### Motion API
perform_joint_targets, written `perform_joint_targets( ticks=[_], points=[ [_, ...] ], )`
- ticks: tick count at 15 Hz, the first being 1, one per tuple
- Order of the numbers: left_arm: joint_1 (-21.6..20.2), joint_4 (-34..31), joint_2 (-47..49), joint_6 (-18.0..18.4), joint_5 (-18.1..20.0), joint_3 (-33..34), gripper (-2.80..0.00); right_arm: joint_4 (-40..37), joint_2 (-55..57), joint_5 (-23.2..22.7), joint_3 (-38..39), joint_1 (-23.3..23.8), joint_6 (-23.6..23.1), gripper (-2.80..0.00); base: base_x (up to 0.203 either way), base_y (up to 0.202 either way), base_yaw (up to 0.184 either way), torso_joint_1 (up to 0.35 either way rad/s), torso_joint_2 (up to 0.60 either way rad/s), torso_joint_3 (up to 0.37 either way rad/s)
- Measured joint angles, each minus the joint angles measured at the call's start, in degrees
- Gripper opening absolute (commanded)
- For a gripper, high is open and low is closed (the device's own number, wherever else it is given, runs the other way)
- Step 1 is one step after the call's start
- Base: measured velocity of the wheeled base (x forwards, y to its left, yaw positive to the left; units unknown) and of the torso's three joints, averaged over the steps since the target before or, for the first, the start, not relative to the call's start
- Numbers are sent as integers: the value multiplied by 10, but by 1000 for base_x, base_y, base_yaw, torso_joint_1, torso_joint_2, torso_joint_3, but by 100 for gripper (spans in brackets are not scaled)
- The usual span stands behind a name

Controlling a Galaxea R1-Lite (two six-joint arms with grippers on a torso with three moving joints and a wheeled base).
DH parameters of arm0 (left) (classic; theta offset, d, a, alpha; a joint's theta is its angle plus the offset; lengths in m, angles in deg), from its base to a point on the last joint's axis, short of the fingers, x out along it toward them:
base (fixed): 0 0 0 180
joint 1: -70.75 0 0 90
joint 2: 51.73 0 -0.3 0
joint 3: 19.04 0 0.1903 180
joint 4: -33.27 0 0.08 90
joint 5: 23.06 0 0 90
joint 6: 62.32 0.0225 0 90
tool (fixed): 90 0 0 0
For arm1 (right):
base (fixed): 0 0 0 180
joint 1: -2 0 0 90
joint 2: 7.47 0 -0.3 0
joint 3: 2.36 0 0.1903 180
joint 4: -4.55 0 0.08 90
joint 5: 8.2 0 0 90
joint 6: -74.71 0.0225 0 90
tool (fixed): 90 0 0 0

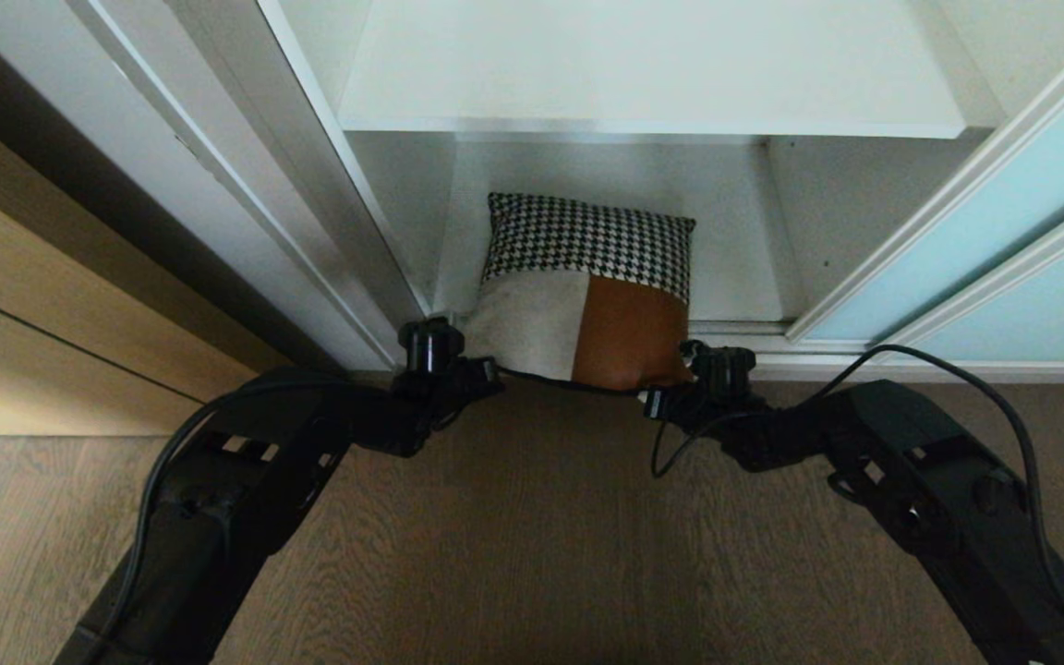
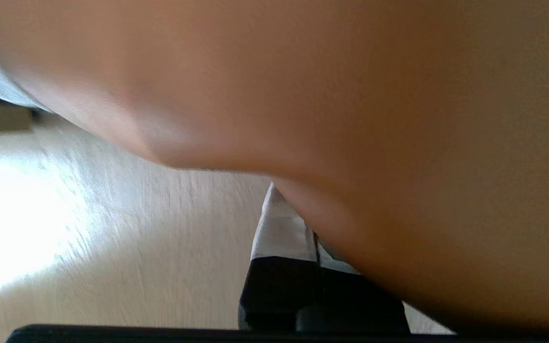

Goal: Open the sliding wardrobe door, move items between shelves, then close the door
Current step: Place the pillow on the lower shelf

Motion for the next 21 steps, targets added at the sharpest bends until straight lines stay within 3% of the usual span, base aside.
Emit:
perform_joint_targets(
  ticks=[4,8,12,15,21],
  points=[
    [1,-21,0,-3,-3,2,-280,3,-10,-1,0,2,1,-280,0,0,0,0,0,0],
    [1,8,9,-1,-4,3,-280,3,-21,-6,0,5,1,-280,0,0,0,0,0,0],
    [1,-22,7,-2,-34,2,-280,3,-29,-7,0,15,2,-280,0,0,0,0,0,0],
    [1,-62,-5,-8,-20,4,-280,1,-28,-8,0,15,2,-280,0,0,0,0,0,0],
    [0,-52,-16,-9,-13,10,-280,-1,-29,-7,-1,15,2,-280,0,0,0,0,0,0]
  ],
)
